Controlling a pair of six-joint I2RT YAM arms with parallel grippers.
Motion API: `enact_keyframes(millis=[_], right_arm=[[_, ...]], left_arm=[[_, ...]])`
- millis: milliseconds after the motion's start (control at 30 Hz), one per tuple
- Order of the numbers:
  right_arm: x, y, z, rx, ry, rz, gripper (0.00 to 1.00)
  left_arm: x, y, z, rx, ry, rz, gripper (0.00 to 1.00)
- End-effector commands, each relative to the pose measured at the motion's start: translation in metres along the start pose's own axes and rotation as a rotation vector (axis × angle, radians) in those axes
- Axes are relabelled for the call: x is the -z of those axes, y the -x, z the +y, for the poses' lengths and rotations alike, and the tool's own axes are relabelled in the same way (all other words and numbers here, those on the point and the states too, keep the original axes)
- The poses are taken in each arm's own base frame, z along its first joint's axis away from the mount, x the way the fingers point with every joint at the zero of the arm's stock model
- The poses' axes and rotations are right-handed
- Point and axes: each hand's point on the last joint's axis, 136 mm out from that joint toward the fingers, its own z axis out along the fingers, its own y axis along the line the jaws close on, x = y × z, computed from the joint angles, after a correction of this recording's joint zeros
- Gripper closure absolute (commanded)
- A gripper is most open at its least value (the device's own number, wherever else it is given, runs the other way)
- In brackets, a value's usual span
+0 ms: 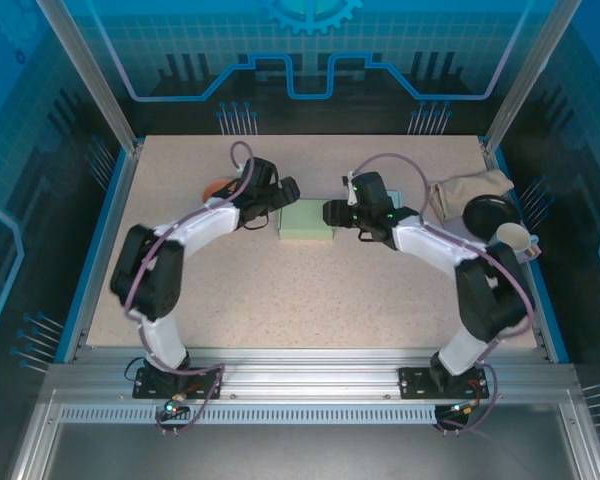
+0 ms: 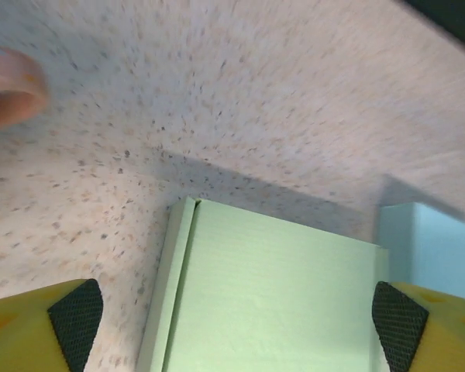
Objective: Fold the paper box
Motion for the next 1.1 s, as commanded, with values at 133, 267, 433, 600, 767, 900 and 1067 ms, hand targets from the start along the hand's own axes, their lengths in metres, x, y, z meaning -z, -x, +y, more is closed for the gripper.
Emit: enact_keyframes(millis=[133,267,433,600,767,900,1067], right_arm=[[0.068,-0.016,-0.048,0.131,-0.210,-0.079,0.28],[0.090,-0.017,-0.071,0.226,-0.297,-0.139,0.01],[0.102,-0.015,-0.111,0.302,-0.402,-0.279,0.00],[0.092,-0.014,-0.134,0.266,-0.421,-0.319,0.00],[0.084,-0.026,-0.167,0.168,-0.439,-0.338,0.00],[0.079,-0.036,-0.172,0.144,-0.409,-0.347,0.00],[0.084,-0.031,-0.169,0.211,-0.408,-0.409,0.00]], left_arm=[[0.087,0.013,0.028,-0.263,-0.011,-0.238,0.01],[0.122,0.009,0.054,-0.404,0.055,-0.340,0.01],[0.145,0.012,0.115,-0.505,0.228,-0.494,0.01],[0.127,0.005,0.177,-0.400,0.257,-0.520,0.01],[0.102,0.004,0.201,-0.301,0.200,-0.440,0.01],[0.097,0.008,0.195,-0.303,0.130,-0.449,0.01],[0.100,0.014,0.198,-0.304,0.099,-0.513,0.01]])
